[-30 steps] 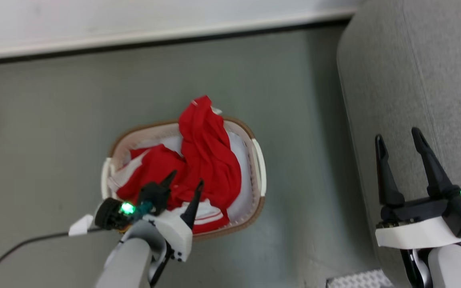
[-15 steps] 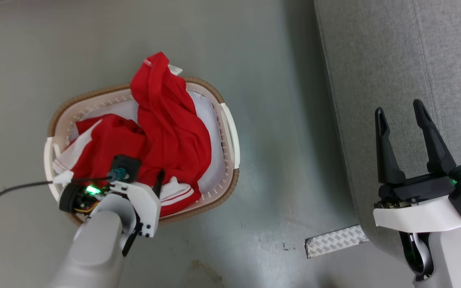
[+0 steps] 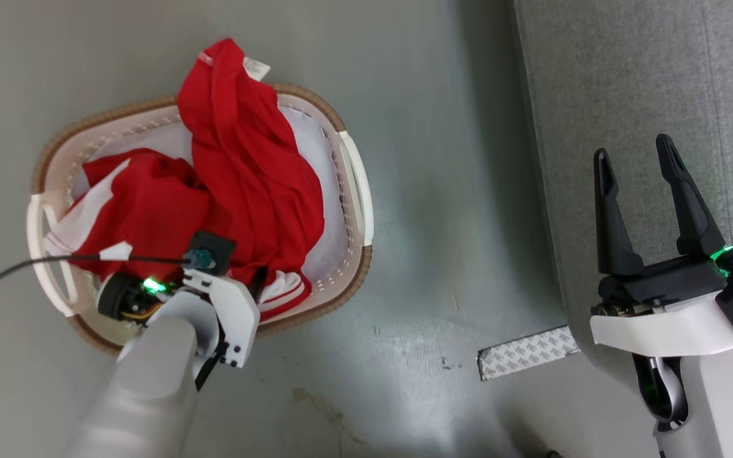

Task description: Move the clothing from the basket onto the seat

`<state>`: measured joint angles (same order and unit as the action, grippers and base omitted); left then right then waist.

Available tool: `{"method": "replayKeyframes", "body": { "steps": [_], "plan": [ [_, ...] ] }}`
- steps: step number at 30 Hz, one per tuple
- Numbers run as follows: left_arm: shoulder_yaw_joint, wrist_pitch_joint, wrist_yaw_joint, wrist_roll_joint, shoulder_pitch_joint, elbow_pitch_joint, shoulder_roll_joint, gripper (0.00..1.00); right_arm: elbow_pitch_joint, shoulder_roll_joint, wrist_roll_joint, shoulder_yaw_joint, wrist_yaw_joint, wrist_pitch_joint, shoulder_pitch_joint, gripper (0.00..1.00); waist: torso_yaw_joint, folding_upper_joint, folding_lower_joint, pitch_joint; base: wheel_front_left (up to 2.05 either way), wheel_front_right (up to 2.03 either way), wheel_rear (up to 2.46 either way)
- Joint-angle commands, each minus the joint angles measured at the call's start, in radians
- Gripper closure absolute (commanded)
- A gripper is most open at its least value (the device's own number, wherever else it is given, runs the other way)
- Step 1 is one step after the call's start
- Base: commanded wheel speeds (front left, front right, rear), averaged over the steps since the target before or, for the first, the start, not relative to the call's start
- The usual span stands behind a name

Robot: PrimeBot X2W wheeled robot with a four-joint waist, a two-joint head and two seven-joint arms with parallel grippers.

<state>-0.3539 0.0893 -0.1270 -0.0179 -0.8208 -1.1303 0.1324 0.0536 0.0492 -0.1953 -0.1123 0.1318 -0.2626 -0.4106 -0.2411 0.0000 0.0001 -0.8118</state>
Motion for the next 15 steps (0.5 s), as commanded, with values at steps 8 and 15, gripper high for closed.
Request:
{"method": "replayKeyframes", "body": {
  "steps": [8, 15],
  "plan": [
    [-0.069, 0.047, -0.004, -0.027, -0.049, -0.039, -0.013, 1.00, 0.003, 0.002, -0.005, -0.001, -0.002, -0.004, -0.018, 0.00, 0.002, 0.0000, -0.0001, -0.016, 0.00, 0.00, 0.00],
    [-0.073, 0.148, -0.003, -0.139, 0.003, 0.001, -0.043, 1.00, 0.029, 0.002, 0.002, 0.009, -0.002, -0.004, 0.031, 0.00, 0.037, 0.0000, -0.0001, 0.125, 0.00, 0.00, 0.00]
  ]
}}
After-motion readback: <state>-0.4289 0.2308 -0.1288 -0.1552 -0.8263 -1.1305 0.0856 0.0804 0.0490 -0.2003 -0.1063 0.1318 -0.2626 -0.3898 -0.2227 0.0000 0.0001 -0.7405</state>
